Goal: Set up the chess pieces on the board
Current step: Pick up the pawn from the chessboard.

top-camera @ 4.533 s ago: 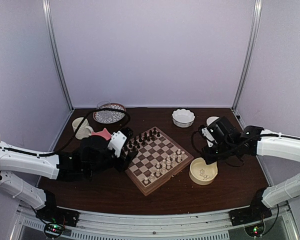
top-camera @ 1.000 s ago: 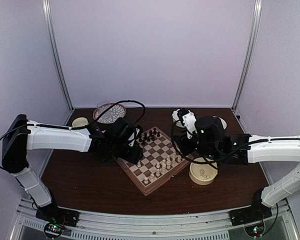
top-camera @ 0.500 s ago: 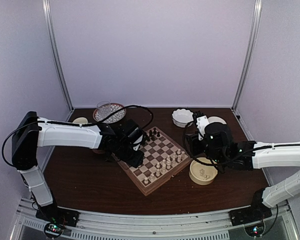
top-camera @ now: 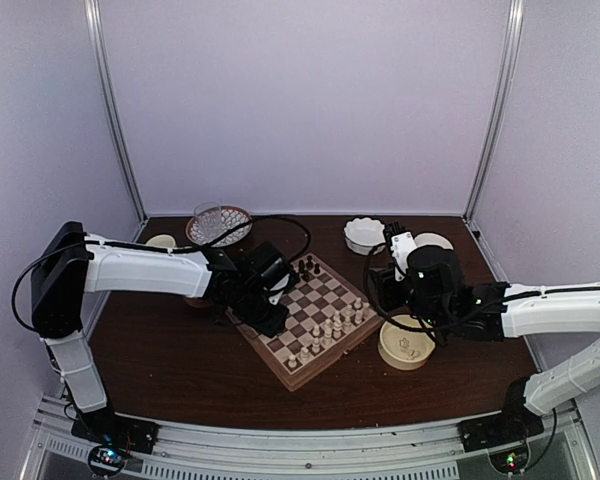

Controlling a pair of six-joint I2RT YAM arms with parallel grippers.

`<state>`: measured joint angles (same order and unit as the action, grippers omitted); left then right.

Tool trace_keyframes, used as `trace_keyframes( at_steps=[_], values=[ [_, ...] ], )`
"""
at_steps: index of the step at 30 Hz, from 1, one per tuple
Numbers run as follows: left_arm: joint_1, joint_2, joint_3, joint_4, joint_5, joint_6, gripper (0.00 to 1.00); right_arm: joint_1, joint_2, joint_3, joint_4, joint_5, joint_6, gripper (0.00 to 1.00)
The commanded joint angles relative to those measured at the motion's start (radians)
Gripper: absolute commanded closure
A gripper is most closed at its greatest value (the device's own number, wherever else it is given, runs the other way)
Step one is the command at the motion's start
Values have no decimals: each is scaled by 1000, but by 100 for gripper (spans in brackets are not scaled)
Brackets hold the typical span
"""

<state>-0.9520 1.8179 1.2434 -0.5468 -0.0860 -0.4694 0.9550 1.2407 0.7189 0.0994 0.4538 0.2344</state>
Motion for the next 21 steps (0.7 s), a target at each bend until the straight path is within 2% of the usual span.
trace_keyframes(
  at_steps=[1,15,19,21],
  values=[
    [0,25,33,21,10,22,69,-2,3,15,11,14,-5,54],
    [0,29,24,50,-25,43,72,-1,14,26,1,-12,-6,55],
    [-1,35,25,57,-8,48,82,-1,16,31,-4,-18,-7,55],
    [-1,34,25,60,-2,49,84,-1,17,33,-7,-20,-8,55]
  ],
)
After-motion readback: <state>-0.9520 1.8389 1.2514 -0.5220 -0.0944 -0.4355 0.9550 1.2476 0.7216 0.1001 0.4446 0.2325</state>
